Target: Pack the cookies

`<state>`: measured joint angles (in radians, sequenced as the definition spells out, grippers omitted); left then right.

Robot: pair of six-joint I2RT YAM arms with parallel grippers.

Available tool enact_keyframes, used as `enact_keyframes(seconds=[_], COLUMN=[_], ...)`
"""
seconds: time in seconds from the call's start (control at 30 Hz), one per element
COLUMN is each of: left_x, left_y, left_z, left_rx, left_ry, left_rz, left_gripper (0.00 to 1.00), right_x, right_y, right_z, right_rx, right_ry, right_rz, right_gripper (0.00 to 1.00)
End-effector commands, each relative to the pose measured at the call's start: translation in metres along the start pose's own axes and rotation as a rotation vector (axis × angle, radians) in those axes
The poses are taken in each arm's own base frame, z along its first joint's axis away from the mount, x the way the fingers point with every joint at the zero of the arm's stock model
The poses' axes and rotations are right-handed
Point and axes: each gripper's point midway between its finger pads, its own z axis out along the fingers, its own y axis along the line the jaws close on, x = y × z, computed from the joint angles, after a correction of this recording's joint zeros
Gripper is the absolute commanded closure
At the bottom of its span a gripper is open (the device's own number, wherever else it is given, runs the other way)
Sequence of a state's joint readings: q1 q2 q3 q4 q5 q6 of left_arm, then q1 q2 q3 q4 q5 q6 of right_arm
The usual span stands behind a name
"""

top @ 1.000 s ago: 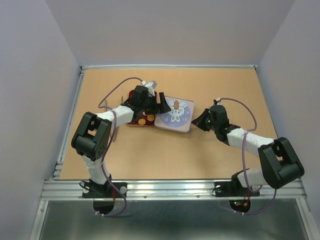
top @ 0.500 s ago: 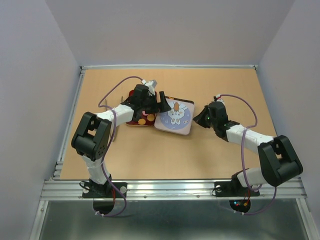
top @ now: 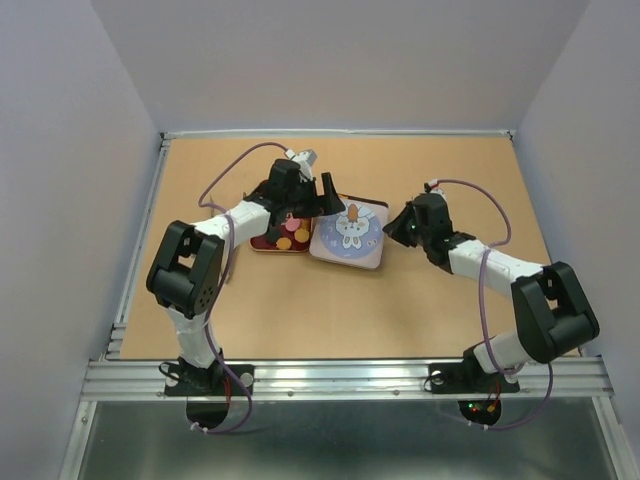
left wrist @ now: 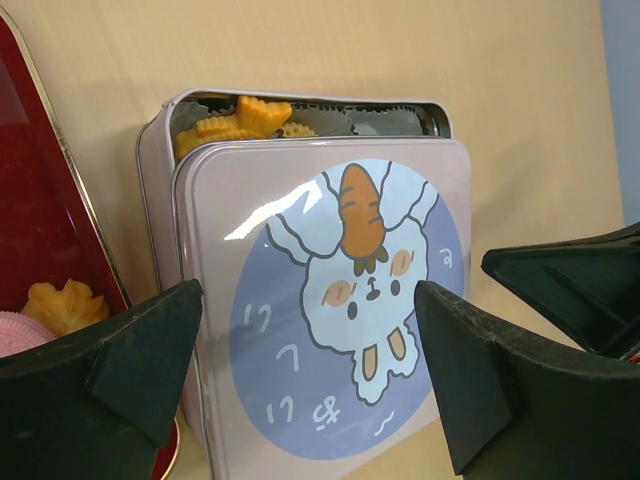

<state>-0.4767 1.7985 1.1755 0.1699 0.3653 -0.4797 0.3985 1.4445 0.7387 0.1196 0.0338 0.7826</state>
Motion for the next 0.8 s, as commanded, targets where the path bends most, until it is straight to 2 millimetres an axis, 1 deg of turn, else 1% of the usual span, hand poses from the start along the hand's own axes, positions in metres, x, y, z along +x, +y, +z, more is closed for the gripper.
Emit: enact_keyframes(seconds=[0.0,0.13,0.17,0.33,0.4,0.47,0.5,0.6,0.67,0.77], left_x=[-0.014,-0.014,-0.018,-0.024,-0.028,-0.026,-0.029,-0.028,-0.027,-0.029], left_y=[-0.012,-0.012,-0.014,-0.017,-0.017,-0.016,-0.019,-0.018,-0.017,-0.016], left_z=[0.002,0.007,0.007,0.011,0.013,0.016,0.016,0.019,0.021,0.021], left_rx=[0.031,0.031,0.036,0.041,0.041,0.040,0.048,0.049,0.046,0.036], left_ry=[-0.019,-0.008,-0.016,-0.016,-0.019,-0.010,-0.013,-0.006,-0.001,-0.001], left_rz=[0.026,0.024,0.026,0.030,0.033,0.032,0.036,0.034,0.034,0.043], left_gripper=[0.01,0.01,0.01,0.01,0.01,0.01,0.01,0.01,0.01,0.01], right_x=[-0.026,-0.024,-0.024,-0.025,-0.028,-0.030,-0.032,-0.032,-0.034,-0.034], right_y=[0.023,0.022,0.022,0.024,0.028,0.030,0.034,0.038,0.039,0.039], right_z=[0.005,0.011,0.012,0.020,0.023,0.025,0.027,0.035,0.038,0.045], right_rx=[-0.047,-0.041,-0.041,-0.041,-0.050,-0.052,-0.060,-0.067,-0.067,-0.063], right_ry=[-0.060,-0.050,-0.048,-0.046,-0.050,-0.050,-0.052,-0.041,-0.044,-0.041], right_rz=[0.000,0.004,0.003,-0.002,-0.002,-0.002,0.000,-0.004,-0.005,-0.010], right_gripper=[1.00,1.00,1.00,1.00,0.99,1.00,1.00,1.00,1.00,1.00])
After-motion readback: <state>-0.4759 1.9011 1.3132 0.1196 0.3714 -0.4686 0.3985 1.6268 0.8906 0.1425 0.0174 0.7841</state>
